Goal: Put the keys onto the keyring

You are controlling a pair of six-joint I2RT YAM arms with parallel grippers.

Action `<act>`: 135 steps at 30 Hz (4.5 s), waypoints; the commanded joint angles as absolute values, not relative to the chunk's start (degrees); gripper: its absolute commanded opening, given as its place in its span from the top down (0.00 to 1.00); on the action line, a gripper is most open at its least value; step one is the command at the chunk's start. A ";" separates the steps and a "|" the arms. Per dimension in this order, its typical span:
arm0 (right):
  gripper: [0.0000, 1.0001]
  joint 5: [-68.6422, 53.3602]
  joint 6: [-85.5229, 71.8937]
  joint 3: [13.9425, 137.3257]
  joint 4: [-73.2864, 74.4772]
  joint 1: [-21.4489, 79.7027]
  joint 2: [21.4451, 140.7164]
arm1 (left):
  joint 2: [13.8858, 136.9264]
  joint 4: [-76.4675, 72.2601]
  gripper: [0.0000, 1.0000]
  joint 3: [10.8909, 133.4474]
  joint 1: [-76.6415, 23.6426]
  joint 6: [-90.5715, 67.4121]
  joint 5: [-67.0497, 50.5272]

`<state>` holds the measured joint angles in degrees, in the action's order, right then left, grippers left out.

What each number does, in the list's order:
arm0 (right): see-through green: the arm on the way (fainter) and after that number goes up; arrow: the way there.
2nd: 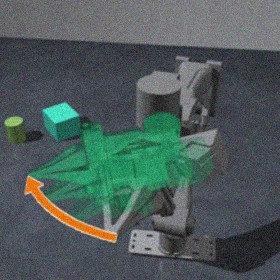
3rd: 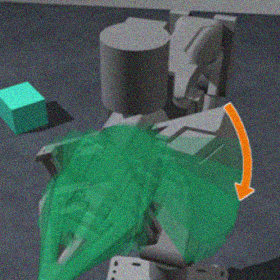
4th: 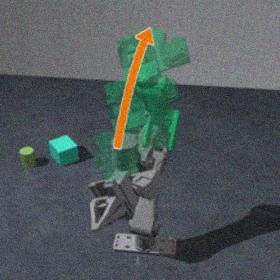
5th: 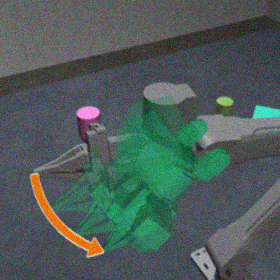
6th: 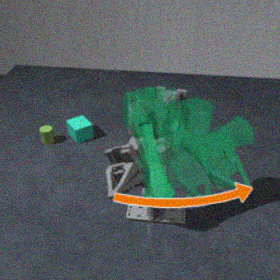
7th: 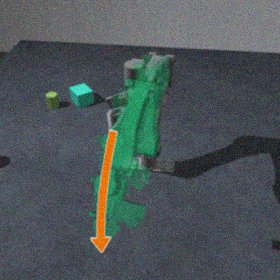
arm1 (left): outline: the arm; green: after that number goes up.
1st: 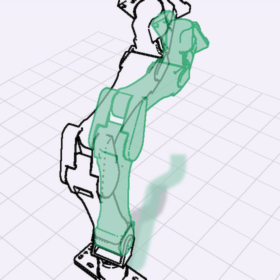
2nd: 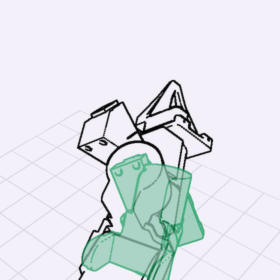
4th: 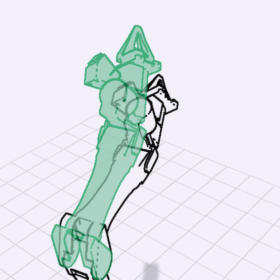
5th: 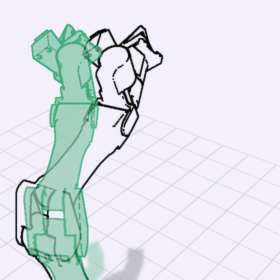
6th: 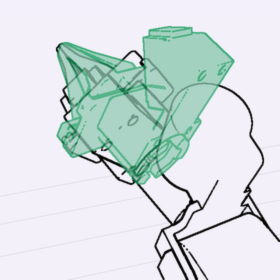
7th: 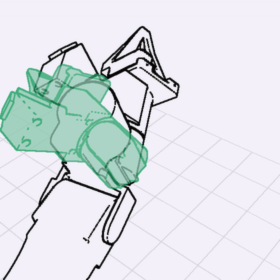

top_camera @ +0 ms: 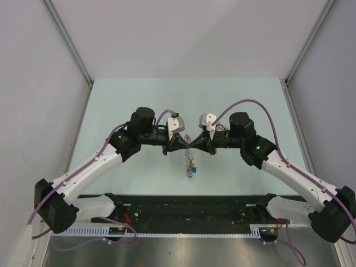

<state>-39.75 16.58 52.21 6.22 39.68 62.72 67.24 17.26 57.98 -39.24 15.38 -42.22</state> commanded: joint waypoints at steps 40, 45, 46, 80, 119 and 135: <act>0.67 -36.65 20.74 53.44 -1.94 45.97 69.70 | 56.34 22.50 1.00 52.21 -39.20 32.61 -34.98; 0.68 -37.61 22.50 53.52 -1.41 46.14 71.54 | 55.90 22.59 0.99 52.12 -39.20 32.61 -35.33; 0.69 -37.97 22.67 53.44 -1.23 46.23 71.80 | 55.90 22.59 1.00 52.12 -39.29 32.69 -35.42; 1.00 -37.00 23.82 52.74 -0.79 47.37 70.84 | 52.13 19.16 0.75 49.58 -38.41 29.35 -36.92; 1.00 -41.04 18.28 48.43 -9.76 44.56 65.39 | 53.61 4.83 0.74 42.63 -33.84 18.37 -45.26; 1.00 -41.48 19.07 48.34 -9.14 44.91 66.36 | 54.67 6.06 0.83 43.42 -33.84 18.63 -46.32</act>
<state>-40.21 18.59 47.68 -5.02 44.62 67.16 54.22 6.59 40.73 -34.30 18.87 -44.18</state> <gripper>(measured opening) 0.010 0.191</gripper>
